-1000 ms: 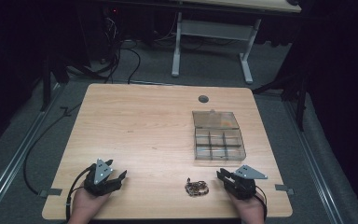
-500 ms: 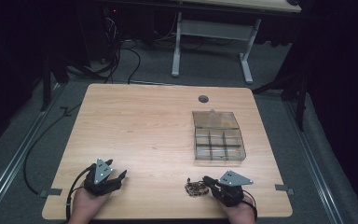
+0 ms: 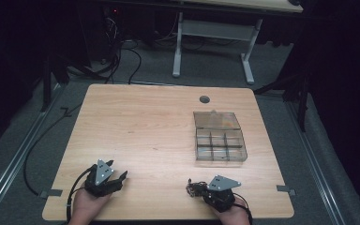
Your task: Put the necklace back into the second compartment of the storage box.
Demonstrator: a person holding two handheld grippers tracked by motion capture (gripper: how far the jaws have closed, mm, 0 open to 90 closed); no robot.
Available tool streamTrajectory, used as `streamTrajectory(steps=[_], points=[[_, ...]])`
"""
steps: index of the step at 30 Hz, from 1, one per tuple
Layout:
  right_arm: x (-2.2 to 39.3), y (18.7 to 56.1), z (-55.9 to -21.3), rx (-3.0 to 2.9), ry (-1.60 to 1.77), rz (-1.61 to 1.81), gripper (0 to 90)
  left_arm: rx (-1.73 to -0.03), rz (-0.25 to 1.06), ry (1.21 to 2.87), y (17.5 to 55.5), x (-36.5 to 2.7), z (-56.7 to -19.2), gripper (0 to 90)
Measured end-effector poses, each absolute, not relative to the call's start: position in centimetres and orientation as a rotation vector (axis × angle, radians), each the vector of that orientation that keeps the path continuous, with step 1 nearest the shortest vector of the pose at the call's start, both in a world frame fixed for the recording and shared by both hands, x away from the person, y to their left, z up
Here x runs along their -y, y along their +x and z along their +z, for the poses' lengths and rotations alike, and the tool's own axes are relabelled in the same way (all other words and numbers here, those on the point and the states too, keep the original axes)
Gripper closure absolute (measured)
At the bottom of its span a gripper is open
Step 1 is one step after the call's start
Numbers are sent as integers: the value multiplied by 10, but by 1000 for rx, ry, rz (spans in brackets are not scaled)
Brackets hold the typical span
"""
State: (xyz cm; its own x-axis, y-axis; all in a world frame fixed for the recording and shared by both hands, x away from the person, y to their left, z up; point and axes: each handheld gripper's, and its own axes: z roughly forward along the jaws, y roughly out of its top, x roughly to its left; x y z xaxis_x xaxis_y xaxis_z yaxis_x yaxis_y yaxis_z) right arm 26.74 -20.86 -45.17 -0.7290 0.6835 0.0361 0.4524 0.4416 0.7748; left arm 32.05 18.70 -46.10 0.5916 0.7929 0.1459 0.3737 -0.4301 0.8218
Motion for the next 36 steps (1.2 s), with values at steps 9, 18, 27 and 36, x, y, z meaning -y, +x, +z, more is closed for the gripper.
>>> streamTrajectory(steps=[9, 18, 27, 36], points=[[212, 272, -456, -2406, 1038, 1086, 900, -923, 682, 2040, 321, -187, -461, 326], [232, 274, -455, -2345, 1117, 1057, 900, -921, 682, 2046, 321, -186, -461, 326], [250, 277, -455, -2288, 1191, 1038, 900, -921, 681, 2046, 321, -186, -461, 326], [280, 277, -455, -2188, 1322, 1013, 900, -923, 678, 2049, 321, -186, -461, 326]])
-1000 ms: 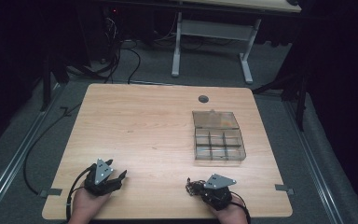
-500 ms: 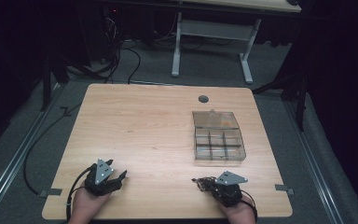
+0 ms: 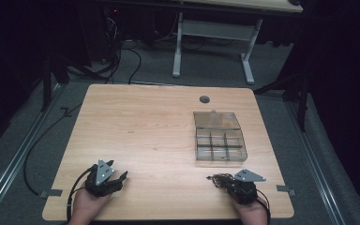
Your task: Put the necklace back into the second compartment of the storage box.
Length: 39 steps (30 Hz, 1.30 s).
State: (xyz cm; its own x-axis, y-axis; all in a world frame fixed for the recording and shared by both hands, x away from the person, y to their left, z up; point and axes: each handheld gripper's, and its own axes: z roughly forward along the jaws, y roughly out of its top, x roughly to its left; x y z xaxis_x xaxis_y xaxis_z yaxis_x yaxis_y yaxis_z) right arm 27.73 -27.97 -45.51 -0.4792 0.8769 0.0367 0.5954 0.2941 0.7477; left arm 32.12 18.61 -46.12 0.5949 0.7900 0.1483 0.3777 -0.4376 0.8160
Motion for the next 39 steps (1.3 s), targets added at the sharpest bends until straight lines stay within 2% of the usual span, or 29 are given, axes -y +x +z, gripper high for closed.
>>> streamTrajectory(steps=[6, 11, 16, 31, 39], points=[[288, 268, -437, -2150, 1301, 1023, 900, -928, 677, 2051, 322, -186, -461, 326], [293, 294, -425, -2171, 1281, 949, 900, -925, 679, 2049, 321, -186, -461, 325], [284, 308, -435, -2257, 1279, 874, 900, -929, 672, 2043, 321, -187, -461, 325], [294, 274, -438, -2274, 1323, 797, 896, -921, 673, 2038, 321, -187, -461, 326], [295, 273, -433, -2280, 1337, 791, 882, -915, 672, 2040, 320, -187, -461, 326]])
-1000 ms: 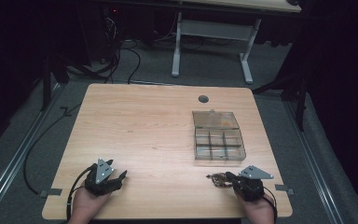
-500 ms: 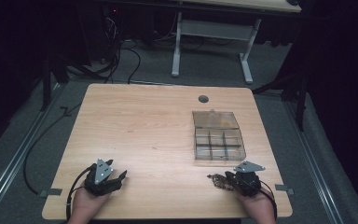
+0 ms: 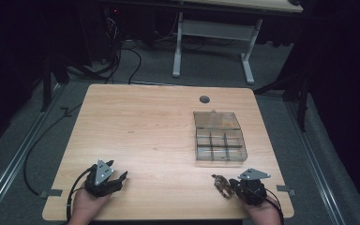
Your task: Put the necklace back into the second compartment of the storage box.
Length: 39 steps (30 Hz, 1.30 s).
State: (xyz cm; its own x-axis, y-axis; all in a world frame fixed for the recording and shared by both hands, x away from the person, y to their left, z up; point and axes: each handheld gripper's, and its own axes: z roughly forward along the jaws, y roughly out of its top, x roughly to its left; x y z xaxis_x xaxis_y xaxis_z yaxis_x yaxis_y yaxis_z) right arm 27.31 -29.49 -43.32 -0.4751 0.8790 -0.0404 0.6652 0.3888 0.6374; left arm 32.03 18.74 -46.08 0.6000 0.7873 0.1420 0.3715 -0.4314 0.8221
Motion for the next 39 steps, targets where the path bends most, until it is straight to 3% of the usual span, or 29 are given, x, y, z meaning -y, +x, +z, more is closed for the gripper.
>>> streamTrajectory(steps=[13, 39], points=[[310, 290, -423, -2270, 1505, 720, 800, -902, 652, 2022, 320, -190, -460, 327], [306, 303, -417, -2420, 1590, 509, 780, -892, 637, 2022, 320, -190, -460, 328]])
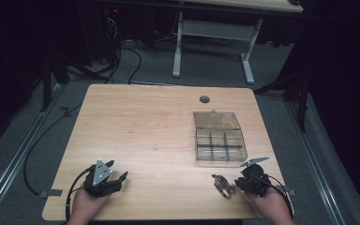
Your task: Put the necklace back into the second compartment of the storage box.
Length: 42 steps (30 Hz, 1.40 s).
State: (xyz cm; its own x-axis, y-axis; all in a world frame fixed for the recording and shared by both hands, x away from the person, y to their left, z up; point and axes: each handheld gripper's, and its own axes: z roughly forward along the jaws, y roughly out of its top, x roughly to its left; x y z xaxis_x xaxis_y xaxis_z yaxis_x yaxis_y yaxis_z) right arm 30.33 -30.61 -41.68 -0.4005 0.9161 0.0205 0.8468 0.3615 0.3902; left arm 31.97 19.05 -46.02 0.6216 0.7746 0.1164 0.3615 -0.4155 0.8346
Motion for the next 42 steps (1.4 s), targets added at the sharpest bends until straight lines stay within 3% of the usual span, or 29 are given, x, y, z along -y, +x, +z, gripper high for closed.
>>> streamTrajectory(steps=[17, 35, 42], points=[[301, 312, -413, -2536, 1618, 333, 719, -889, 628, 2026, 320, -191, -460, 327], [284, 319, -389, -2662, 1577, 258, 562, -887, 627, 2030, 320, -190, -460, 327], [271, 323, -387, -2704, 1565, 273, 461, -886, 625, 2030, 320, -190, -460, 327]])
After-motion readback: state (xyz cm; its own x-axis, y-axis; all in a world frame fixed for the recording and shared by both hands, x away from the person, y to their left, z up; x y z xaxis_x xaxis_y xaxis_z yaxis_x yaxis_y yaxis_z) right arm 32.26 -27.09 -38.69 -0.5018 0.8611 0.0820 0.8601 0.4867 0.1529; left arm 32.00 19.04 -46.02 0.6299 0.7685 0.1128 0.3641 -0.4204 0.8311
